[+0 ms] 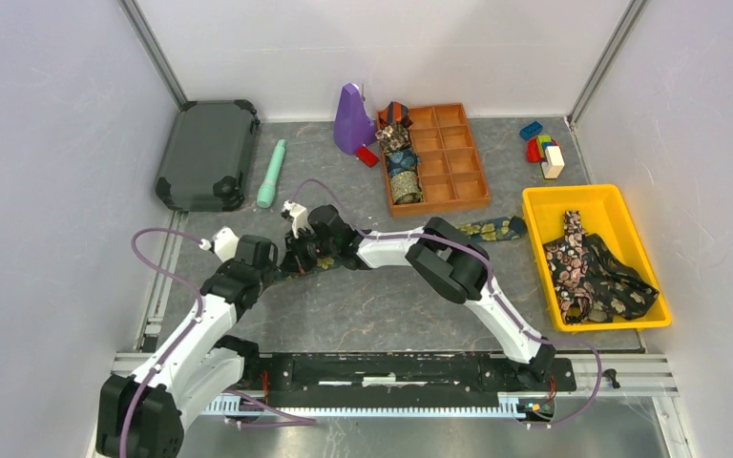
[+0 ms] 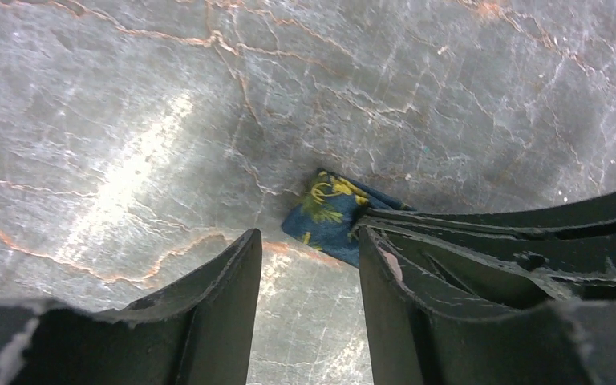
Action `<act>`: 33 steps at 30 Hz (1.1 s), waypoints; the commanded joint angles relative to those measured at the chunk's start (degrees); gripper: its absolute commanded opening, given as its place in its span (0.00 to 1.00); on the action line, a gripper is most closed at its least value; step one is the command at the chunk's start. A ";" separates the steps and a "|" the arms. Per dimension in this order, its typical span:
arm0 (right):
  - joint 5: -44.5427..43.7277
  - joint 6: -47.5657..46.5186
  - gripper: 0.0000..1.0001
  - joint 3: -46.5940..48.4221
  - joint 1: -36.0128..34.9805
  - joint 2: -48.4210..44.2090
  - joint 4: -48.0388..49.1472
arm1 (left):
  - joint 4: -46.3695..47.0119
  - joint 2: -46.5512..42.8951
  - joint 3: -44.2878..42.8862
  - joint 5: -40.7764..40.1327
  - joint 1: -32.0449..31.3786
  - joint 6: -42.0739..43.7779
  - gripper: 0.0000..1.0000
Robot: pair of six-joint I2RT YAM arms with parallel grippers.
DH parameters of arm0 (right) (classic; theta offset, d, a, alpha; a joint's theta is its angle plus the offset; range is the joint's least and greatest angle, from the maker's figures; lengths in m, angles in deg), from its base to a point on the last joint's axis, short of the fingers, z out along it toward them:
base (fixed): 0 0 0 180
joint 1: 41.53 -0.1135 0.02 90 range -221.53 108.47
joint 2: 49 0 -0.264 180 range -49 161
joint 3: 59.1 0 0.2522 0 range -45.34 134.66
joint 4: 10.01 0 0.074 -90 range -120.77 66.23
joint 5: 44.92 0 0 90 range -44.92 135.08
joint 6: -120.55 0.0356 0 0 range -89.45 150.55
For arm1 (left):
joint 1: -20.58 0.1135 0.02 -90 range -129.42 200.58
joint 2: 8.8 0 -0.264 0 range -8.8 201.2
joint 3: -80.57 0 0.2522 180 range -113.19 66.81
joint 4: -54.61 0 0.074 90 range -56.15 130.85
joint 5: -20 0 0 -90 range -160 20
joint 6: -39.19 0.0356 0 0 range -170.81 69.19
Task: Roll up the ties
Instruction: Roll the tie at the center of the board.
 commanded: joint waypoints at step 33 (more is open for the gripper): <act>4.88 1.43 0.00 -2.28 3.34 0.98 1.45 | 17.18 11.33 1.95 18.13 13.73 9.48 0.22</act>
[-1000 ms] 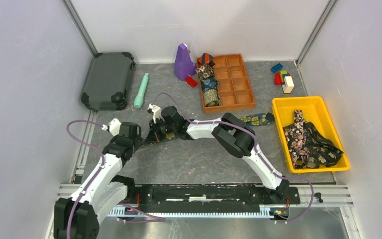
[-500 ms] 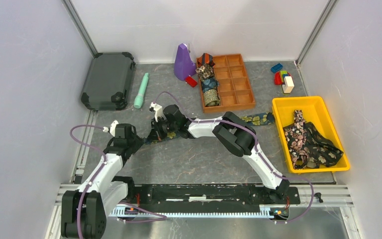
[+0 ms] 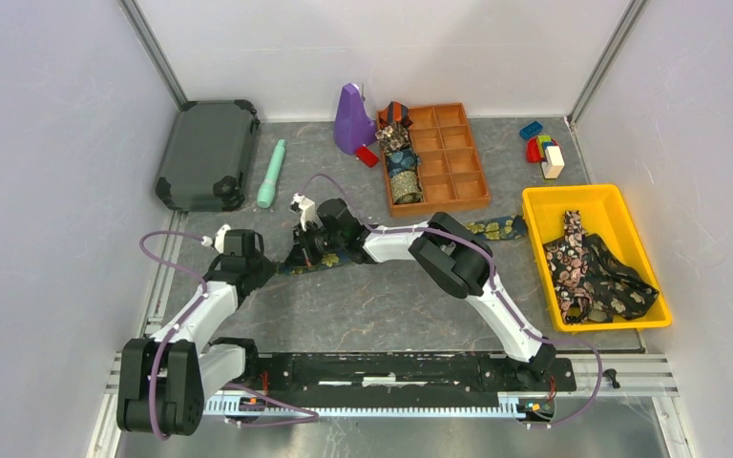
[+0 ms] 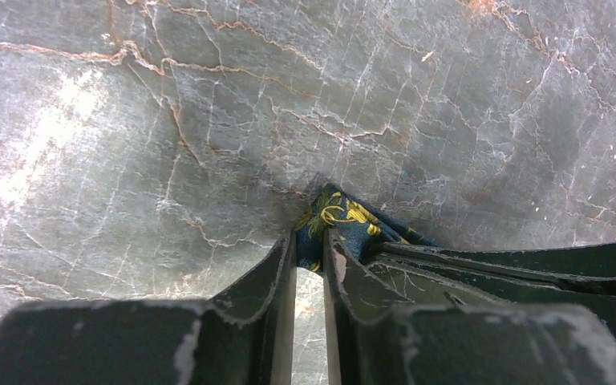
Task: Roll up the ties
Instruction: Roll the tie at the center of the board.
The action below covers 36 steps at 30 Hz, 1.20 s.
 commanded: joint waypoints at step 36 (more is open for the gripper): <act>-15.38 -6.91 0.13 1.36 -6.18 -4.79 -9.23 | -15.38 -6.91 -7.68 -18.30 -11.92 -2.17 0.06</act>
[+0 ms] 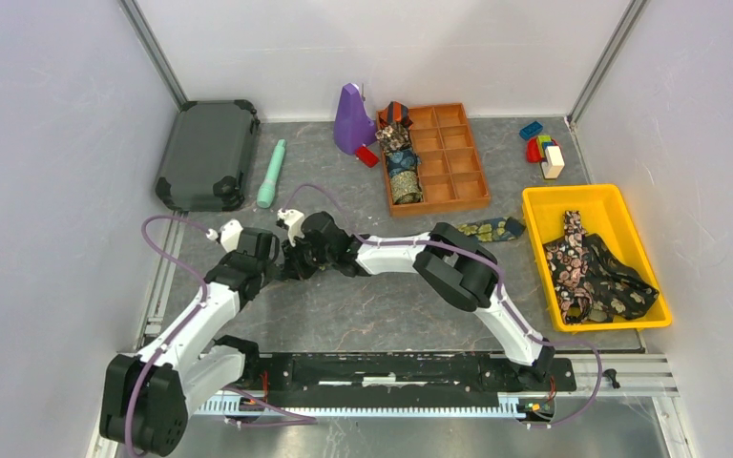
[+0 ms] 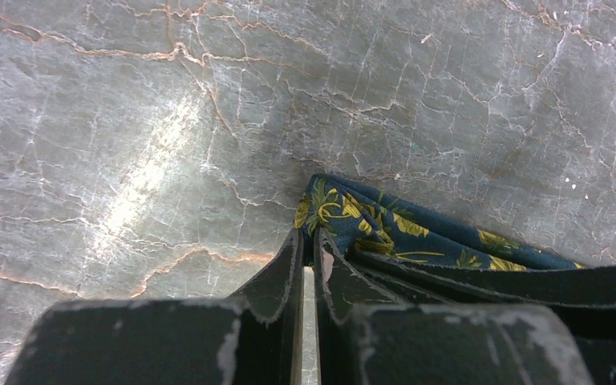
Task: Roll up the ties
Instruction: Roll the tie at the center of the board.
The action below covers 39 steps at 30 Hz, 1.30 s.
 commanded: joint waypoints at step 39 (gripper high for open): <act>0.03 2.96 0.10 12.03 -0.44 8.56 5.40 | -6.52 -3.23 -5.88 -4.57 -2.57 -3.80 0.04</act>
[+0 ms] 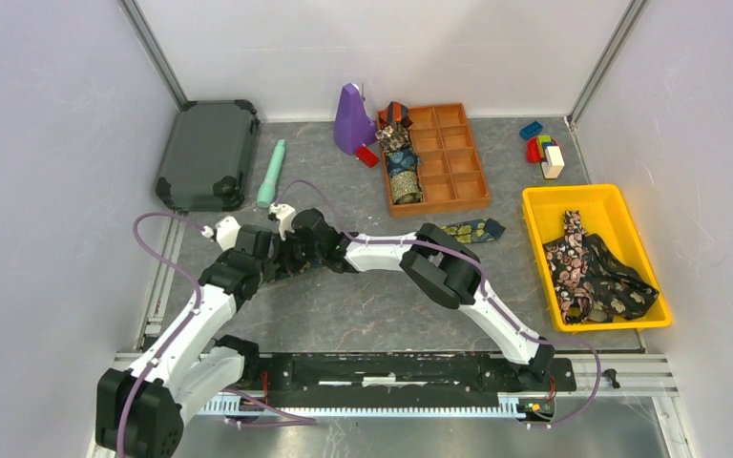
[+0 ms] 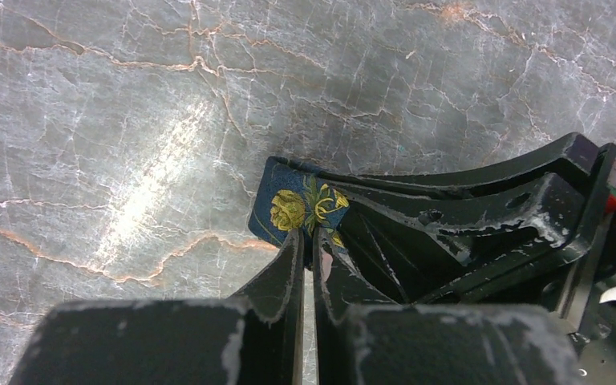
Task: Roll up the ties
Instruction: Roll the tie at the center of the board.
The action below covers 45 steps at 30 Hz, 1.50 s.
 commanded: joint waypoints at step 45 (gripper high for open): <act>0.87 0.55 0.12 -16.20 5.40 -12.88 8.99 | 5.24 9.94 -3.84 -2.23 -6.81 -3.39 0.32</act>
